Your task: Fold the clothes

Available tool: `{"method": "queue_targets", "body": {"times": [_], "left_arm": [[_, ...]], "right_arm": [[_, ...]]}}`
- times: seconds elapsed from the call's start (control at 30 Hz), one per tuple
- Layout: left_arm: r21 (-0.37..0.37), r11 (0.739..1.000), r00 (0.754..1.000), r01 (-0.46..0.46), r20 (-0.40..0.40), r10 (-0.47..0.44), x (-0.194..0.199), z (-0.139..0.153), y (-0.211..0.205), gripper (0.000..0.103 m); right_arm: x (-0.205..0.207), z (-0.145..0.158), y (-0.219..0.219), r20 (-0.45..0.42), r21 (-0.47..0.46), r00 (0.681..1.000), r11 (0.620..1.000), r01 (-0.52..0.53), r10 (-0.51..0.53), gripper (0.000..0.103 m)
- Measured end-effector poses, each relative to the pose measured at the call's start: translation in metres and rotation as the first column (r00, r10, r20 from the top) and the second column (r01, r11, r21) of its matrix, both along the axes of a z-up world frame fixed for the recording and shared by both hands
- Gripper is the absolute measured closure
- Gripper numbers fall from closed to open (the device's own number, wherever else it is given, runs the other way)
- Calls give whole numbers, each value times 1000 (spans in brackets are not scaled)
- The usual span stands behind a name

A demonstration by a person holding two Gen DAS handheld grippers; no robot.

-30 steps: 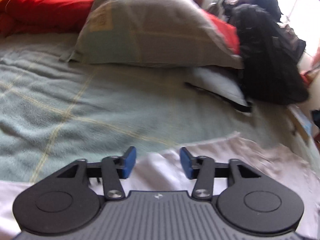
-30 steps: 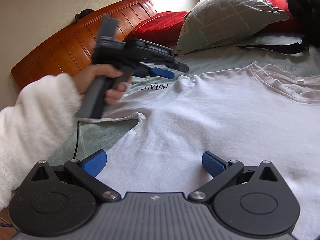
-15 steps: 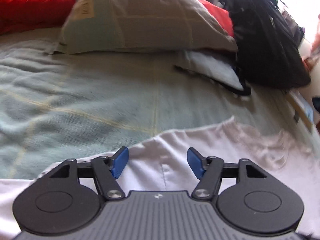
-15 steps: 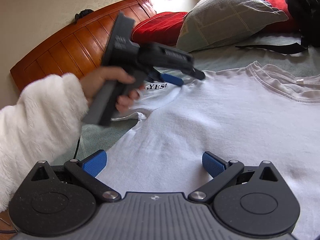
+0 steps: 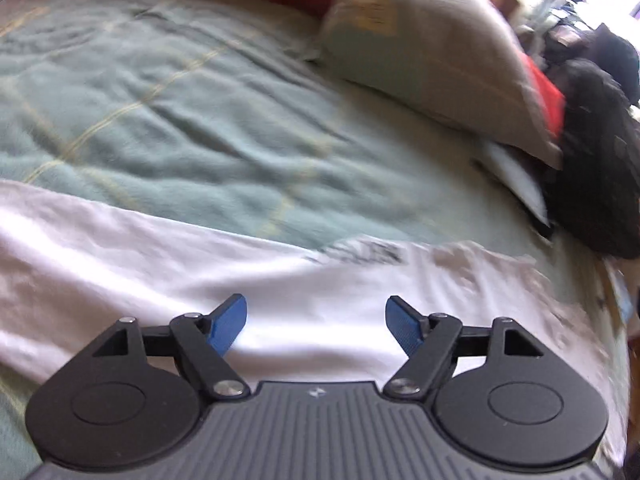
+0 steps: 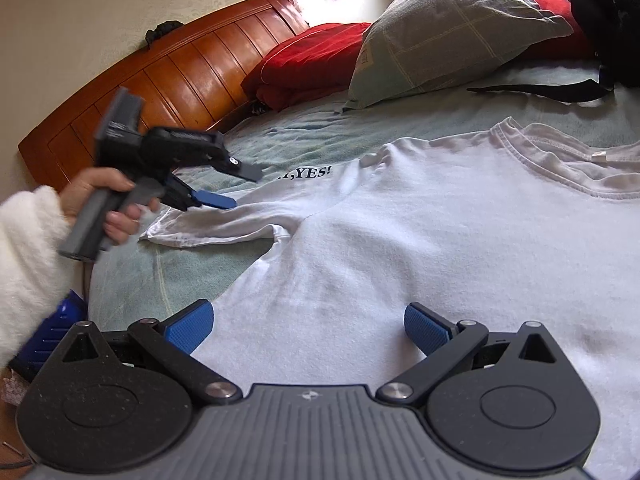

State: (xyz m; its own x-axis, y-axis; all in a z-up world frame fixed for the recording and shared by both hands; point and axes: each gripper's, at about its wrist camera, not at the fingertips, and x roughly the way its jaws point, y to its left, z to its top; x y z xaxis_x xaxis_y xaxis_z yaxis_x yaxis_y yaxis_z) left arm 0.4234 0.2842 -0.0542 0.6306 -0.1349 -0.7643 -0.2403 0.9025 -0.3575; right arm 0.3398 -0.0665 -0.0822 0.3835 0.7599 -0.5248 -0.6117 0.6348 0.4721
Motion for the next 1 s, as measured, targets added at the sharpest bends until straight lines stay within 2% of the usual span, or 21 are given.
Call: {"method": "queue_targets", "body": {"times": [0.17, 0.3, 0.43, 0.57, 0.63, 0.73, 0.83, 1.0], "left_arm": [[-17, 995, 995, -97, -32, 96, 1, -11, 32, 27], [17, 996, 996, -88, -1, 88, -3, 6, 28, 28], [40, 998, 998, -52, 20, 51, -30, 21, 27, 27], [33, 997, 998, -66, -4, 66, -54, 22, 33, 27], [12, 997, 996, -83, 18, 82, -69, 23, 34, 27], [-74, 997, 999, -20, 48, 24, -86, 18, 23, 27], [-18, 997, 997, 70, 38, -69, -88, 11, 1, 27], [71, 992, 994, 105, 7, -106, -101, 4, -13, 27]], "right_arm": [[0, -2, 1, 8, -7, 1000, 1000, -5, 6, 0], [0, -2, 1, 8, -4, 1000, 1000, -7, 7, 0], [1, -2, 0, 0, 5, 1000, 1000, -6, 6, 0], [0, -2, 1, 4, 0, 1000, 1000, -6, 6, 0], [0, -1, 1, 8, -5, 1000, 1000, -6, 6, 0], [-1, -1, 2, 13, -8, 1000, 1000, -7, 7, 0], [0, -1, 1, 13, -7, 1000, 1000, -7, 7, 0], [-1, -1, 1, 16, -9, 1000, 1000, -8, 8, 0]]}}
